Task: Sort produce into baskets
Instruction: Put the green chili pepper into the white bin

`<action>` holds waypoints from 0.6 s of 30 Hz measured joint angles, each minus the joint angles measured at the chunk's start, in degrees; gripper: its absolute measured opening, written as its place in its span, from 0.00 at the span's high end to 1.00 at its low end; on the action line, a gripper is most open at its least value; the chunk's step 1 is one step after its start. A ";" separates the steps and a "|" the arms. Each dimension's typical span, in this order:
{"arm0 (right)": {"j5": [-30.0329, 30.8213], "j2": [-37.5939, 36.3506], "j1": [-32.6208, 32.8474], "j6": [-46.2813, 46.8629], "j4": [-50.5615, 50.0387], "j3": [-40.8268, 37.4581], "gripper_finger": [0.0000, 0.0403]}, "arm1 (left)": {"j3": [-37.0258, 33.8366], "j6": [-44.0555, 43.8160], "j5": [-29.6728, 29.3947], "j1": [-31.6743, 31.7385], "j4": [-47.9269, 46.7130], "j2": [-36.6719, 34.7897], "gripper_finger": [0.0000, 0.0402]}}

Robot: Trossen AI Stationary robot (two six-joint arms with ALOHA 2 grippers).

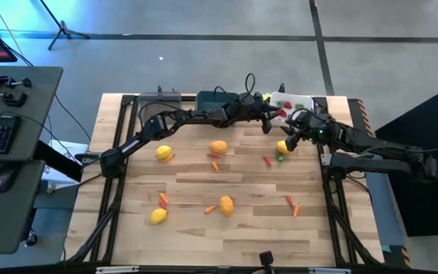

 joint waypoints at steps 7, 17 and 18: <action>-0.64 0.15 0.00 1.95 -1.36 0.00 0.55 | -6.40 -5.34 1.11 -0.24 9.03 -0.10 0.98; -1.54 0.15 0.00 2.65 -1.54 0.00 0.54 | -19.58 1.89 -1.92 -3.84 10.33 -9.46 1.00; -1.57 0.15 0.00 3.34 -1.64 0.00 0.54 | -21.55 2.08 -2.33 -4.00 10.80 -10.70 1.00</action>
